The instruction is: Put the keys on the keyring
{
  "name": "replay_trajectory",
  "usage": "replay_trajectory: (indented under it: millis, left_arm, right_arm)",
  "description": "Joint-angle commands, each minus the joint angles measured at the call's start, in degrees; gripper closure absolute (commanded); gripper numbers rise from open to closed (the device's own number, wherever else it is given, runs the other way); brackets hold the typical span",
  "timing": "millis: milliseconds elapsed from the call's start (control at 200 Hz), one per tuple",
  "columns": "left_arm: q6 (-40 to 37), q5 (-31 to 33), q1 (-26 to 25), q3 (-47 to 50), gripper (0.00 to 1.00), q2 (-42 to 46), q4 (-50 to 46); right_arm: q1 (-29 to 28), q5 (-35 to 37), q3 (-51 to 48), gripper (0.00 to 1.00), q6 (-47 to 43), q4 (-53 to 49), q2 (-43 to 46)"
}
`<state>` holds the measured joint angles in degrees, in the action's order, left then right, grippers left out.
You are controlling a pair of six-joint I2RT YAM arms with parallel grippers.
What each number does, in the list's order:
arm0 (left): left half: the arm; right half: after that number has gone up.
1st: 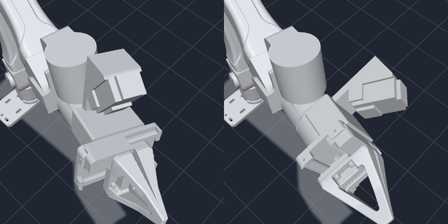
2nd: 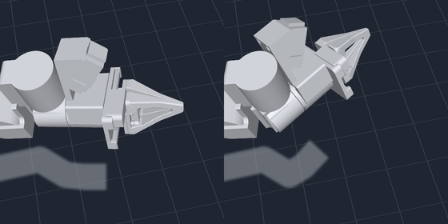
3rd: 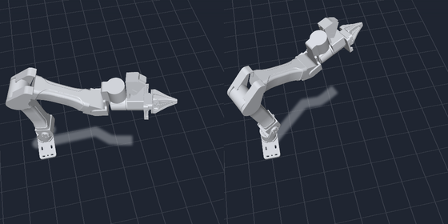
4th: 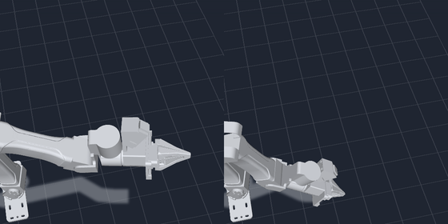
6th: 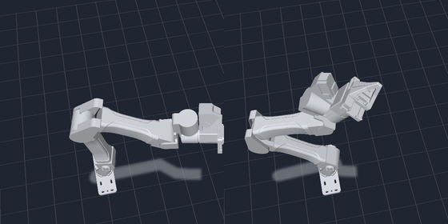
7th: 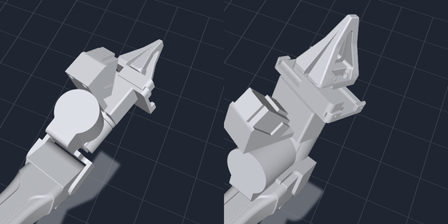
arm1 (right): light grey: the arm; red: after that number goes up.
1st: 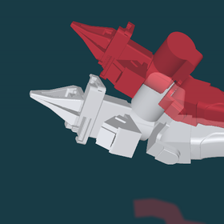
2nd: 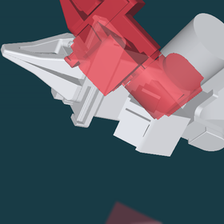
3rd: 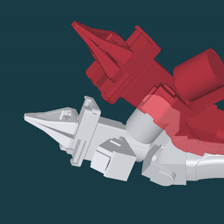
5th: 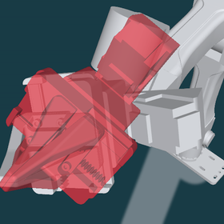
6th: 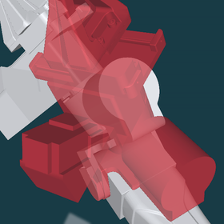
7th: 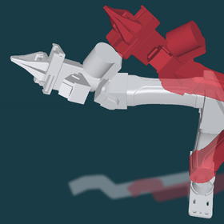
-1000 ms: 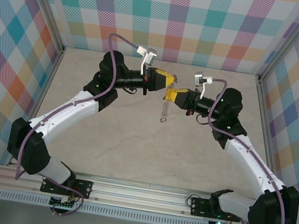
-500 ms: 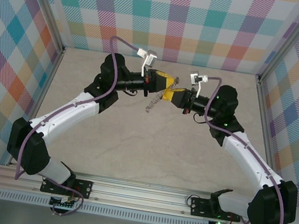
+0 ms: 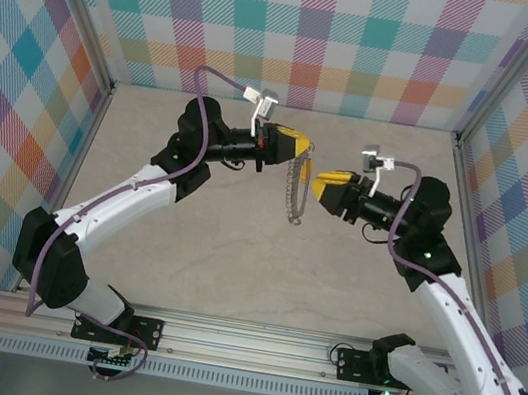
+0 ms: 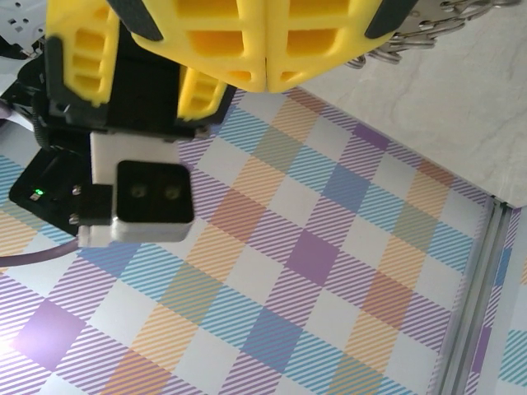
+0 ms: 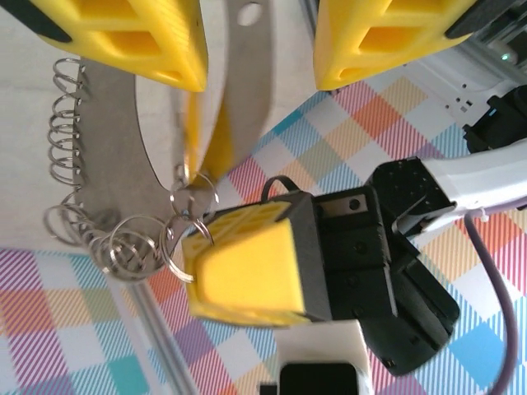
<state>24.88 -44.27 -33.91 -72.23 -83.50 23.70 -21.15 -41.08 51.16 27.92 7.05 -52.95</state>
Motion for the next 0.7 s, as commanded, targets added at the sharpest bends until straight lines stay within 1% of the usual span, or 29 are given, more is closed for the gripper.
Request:
replay_trajectory:
  millis: [0, 90, 220, 345, 515, 695]
  left_arm:
    - [1.6, -0.3, -0.5, 0.7, 1.0, 1.5, 6.1]
    - [2.7, -0.6, -0.5, 1.1, 1.0, 1.1, 7.8]
    - [4.9, -0.9, -0.5, 1.4, 1.0, 0.8, 10.6]
    - [6.1, -0.8, -0.4, 1.7, 1.0, 1.1, 12.2]
    - [7.3, -1.3, -0.5, 1.7, 1.0, 0.9, 13.3]
    - [7.9, -1.6, -0.5, 1.6, 1.0, 0.6, 13.7]
  right_arm:
    - [1.1, 3.4, 2.8, 0.61, -1.5, -2.2, 0.7]
    - [1.3, 5.1, 4.5, 0.63, -0.4, -0.3, -1.0]
    - [1.4, 5.6, 6.3, 0.64, 1.6, 4.1, -5.0]
    - [1.5, 3.0, 6.7, 0.67, 4.5, 10.4, -8.5]
    - [1.5, 0.1, 5.9, 0.67, 7.6, 18.1, -10.5]
    - [1.4, -1.4, 5.6, 0.67, 9.3, 21.5, -11.2]
